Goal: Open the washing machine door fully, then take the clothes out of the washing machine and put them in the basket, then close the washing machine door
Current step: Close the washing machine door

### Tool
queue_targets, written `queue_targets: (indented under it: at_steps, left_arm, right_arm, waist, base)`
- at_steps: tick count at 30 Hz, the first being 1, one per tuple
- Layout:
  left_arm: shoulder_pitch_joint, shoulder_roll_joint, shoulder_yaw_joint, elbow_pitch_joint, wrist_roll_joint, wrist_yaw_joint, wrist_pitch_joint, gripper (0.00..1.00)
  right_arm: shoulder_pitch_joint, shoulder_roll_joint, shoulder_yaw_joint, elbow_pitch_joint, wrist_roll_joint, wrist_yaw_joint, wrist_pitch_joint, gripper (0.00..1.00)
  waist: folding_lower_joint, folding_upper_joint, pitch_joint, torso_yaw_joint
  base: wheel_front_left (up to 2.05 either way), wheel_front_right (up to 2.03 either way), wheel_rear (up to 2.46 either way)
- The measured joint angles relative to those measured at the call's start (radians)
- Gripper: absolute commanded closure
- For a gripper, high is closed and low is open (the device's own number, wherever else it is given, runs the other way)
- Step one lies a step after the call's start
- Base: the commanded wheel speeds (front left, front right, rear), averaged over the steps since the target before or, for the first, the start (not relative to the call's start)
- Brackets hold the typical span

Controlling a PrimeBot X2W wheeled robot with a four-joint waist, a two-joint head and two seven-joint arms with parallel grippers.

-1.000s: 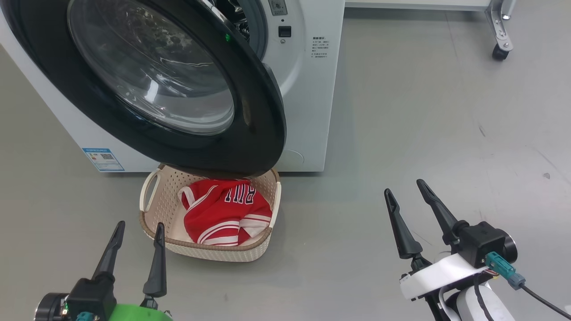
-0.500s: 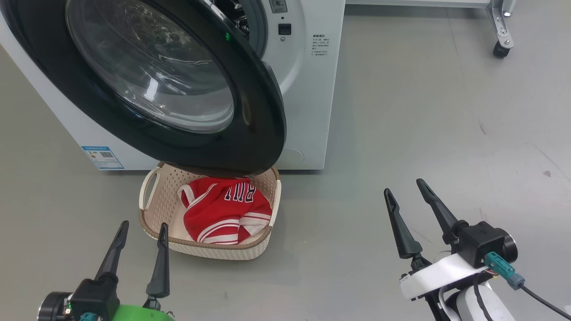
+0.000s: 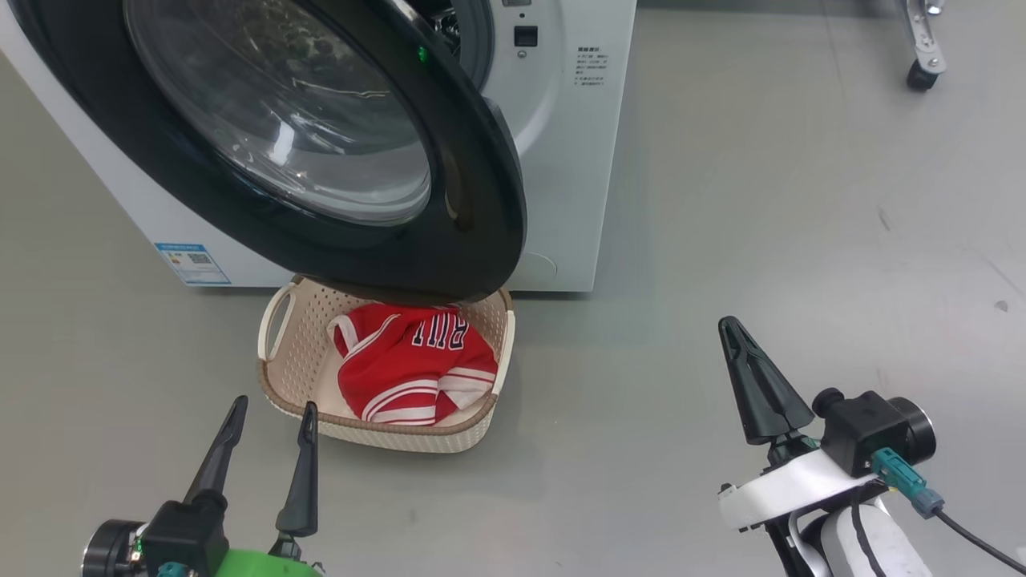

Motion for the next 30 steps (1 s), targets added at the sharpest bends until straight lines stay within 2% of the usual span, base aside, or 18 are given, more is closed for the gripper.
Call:
queue_targets:
  at_steps: [14,24,30]
  left_arm:
    - [-0.04,-0.02,-0.041,-0.011,0.03,-0.032,0.0,0.0]
    - [-0.102,-0.039,-0.083,-0.012,0.035,-0.044,0.0,0.0]
    - [-0.129,-0.041,-0.095,-0.011,0.034,-0.044,0.0,0.0]
  right_arm:
    - [-0.183,-0.146,0.252,-0.001,-0.027,0.0,0.0,1.0]
    - [-0.374,-0.238,0.344,0.045,-0.025,0.0,-0.002,1.0]
    - [-0.473,-0.266,0.37,0.075,-0.002,0.0,0.007,1.0]
  waist:
    - [0.0,0.0,0.095,0.068]
    - [0.0,0.0,0.175,0.15]
    - [0.0,0.0,0.226,0.2]
  base:
    - [0.0,0.0,0.0]
    - [0.0,0.0,0.0]
    - [0.0,0.0,0.0]
